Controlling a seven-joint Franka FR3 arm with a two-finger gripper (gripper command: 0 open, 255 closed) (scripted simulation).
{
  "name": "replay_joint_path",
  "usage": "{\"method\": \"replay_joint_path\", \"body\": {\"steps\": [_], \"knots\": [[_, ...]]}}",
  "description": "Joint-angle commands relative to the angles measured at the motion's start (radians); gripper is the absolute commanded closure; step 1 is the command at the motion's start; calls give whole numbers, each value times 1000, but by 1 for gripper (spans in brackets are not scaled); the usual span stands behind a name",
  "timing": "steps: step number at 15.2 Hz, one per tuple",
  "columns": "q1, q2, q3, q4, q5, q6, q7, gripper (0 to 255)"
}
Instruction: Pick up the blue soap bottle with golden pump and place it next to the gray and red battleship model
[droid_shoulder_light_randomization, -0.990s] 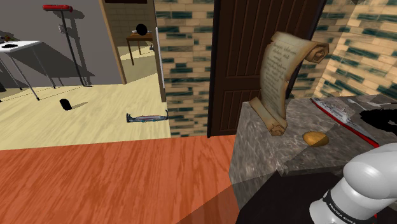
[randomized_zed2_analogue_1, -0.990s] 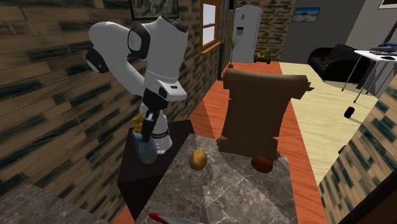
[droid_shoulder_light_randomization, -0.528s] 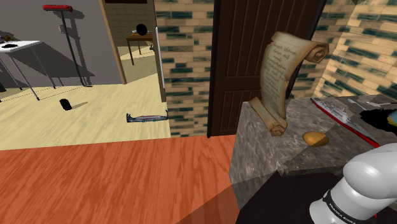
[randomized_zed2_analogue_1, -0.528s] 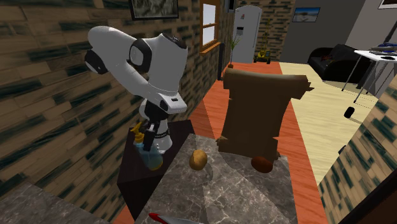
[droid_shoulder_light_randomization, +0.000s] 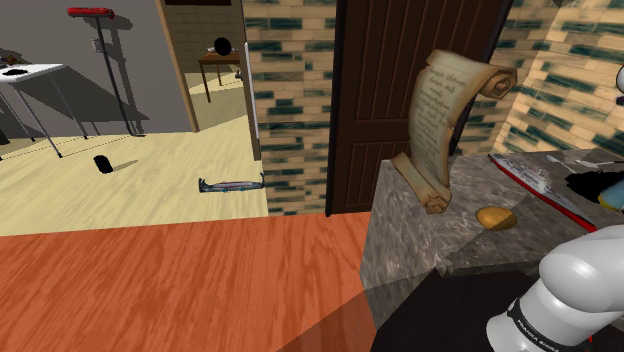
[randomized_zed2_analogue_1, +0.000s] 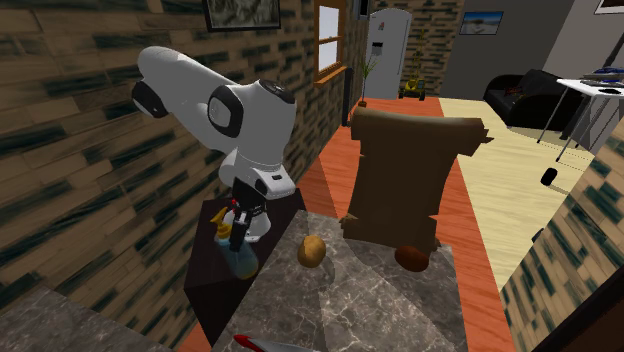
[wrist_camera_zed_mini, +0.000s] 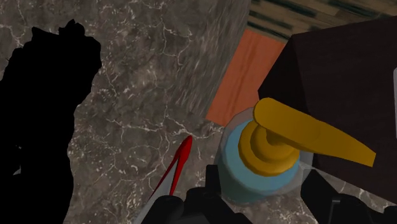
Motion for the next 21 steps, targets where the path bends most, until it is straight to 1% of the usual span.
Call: {"method": "replay_joint_path", "body": {"steps": [1, 12, 21], "knots": [[-2, -2, -11, -23, -9, 22, 9, 255], [2, 18, -92, -134, -59, 155, 57, 255], [19, 62, -177, -208, -105, 275, 97, 255]]}}
